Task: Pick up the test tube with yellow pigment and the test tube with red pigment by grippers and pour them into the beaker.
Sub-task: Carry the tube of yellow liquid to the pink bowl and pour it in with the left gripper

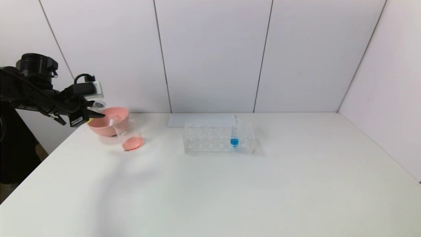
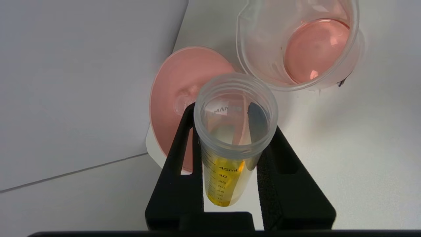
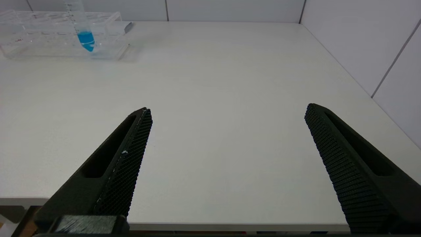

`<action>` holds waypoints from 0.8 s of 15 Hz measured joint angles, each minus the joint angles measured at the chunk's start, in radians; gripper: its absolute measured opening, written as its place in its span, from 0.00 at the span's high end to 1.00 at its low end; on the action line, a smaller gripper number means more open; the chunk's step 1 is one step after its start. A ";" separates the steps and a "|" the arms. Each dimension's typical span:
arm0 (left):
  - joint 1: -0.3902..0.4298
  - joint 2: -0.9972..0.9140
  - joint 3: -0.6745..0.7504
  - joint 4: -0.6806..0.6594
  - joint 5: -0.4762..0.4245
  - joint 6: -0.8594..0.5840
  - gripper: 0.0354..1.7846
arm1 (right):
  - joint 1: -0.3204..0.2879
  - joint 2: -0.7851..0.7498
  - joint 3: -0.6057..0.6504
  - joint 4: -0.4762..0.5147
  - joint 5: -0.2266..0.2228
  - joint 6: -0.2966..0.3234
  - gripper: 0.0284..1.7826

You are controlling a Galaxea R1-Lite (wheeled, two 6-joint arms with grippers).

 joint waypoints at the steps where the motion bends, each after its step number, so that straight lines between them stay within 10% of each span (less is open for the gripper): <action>1: -0.003 0.001 0.000 0.000 0.005 0.001 0.75 | 0.000 0.000 0.000 0.000 0.000 0.000 0.05; 12: -0.032 0.009 -0.009 -0.010 0.078 0.040 0.75 | 0.000 0.000 0.000 0.000 0.000 0.000 0.05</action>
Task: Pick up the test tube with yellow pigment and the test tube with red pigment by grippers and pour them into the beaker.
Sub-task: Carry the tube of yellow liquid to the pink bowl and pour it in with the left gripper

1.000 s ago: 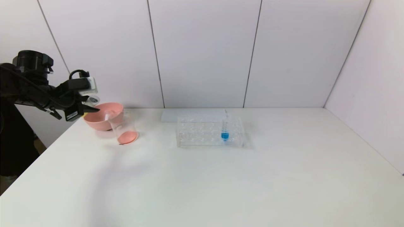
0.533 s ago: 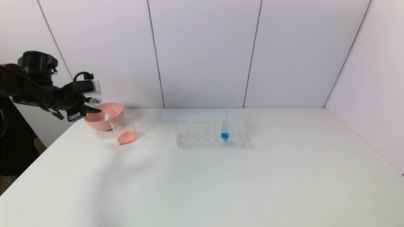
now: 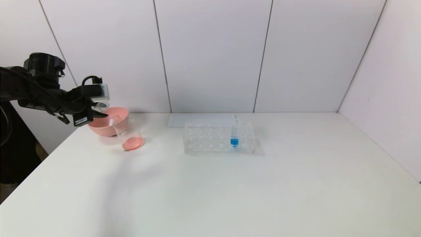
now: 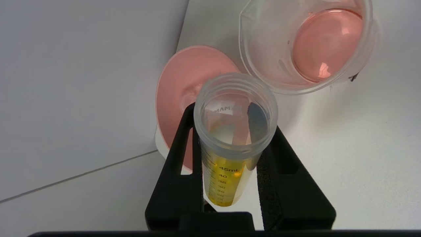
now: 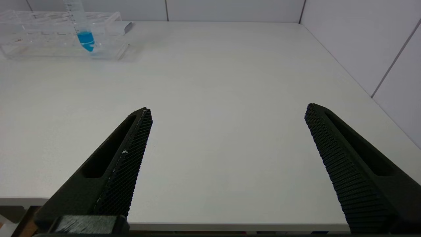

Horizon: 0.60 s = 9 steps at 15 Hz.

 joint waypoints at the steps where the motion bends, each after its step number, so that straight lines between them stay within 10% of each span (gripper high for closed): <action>1: -0.002 0.000 -0.001 0.000 0.003 0.004 0.75 | 0.000 0.000 0.000 0.000 0.000 0.000 0.05; 9: -0.016 0.011 -0.016 -0.001 0.040 0.032 0.75 | 0.000 0.000 0.000 0.000 0.000 0.000 0.05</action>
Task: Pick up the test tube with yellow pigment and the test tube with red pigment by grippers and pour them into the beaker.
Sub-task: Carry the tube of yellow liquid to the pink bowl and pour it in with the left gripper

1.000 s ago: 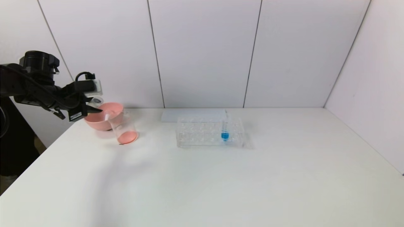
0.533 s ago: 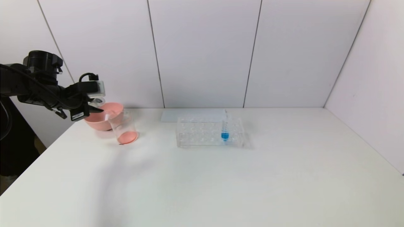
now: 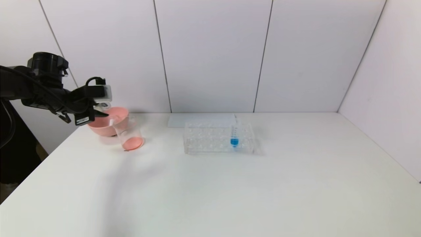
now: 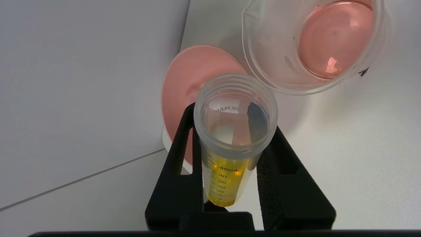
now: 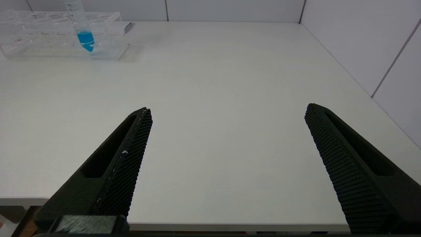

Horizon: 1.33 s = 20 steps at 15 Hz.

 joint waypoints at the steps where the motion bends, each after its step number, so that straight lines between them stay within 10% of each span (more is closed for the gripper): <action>1: -0.003 0.003 -0.002 0.000 0.011 0.001 0.75 | 0.000 0.000 0.000 0.000 0.000 0.000 0.05; 20: -0.049 0.022 -0.027 -0.003 0.161 0.071 0.75 | 0.000 0.000 0.000 0.000 0.000 0.000 0.05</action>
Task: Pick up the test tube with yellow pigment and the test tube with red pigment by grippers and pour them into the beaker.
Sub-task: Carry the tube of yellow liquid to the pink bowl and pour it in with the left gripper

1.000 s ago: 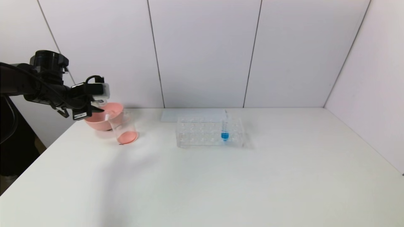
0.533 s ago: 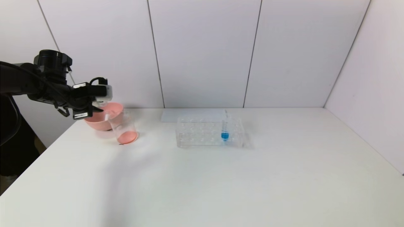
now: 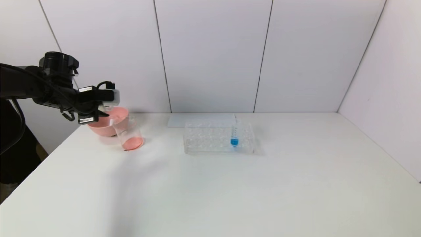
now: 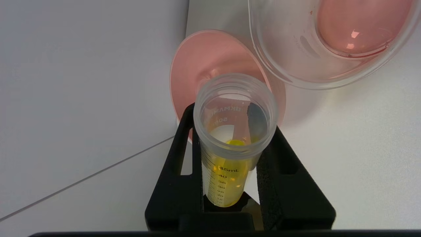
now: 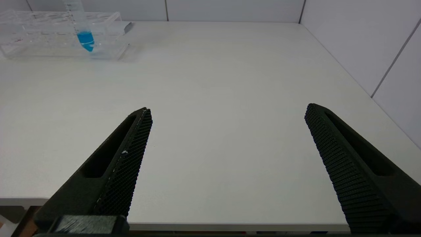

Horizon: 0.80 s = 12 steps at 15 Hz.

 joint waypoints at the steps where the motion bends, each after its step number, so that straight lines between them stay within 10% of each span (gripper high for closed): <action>1: -0.002 0.002 -0.001 -0.001 0.015 0.003 0.75 | 0.000 0.000 0.000 0.000 0.000 0.000 0.05; 12: -0.018 0.014 -0.054 0.110 0.033 -0.011 0.75 | 0.000 0.000 0.000 0.000 0.000 0.000 0.05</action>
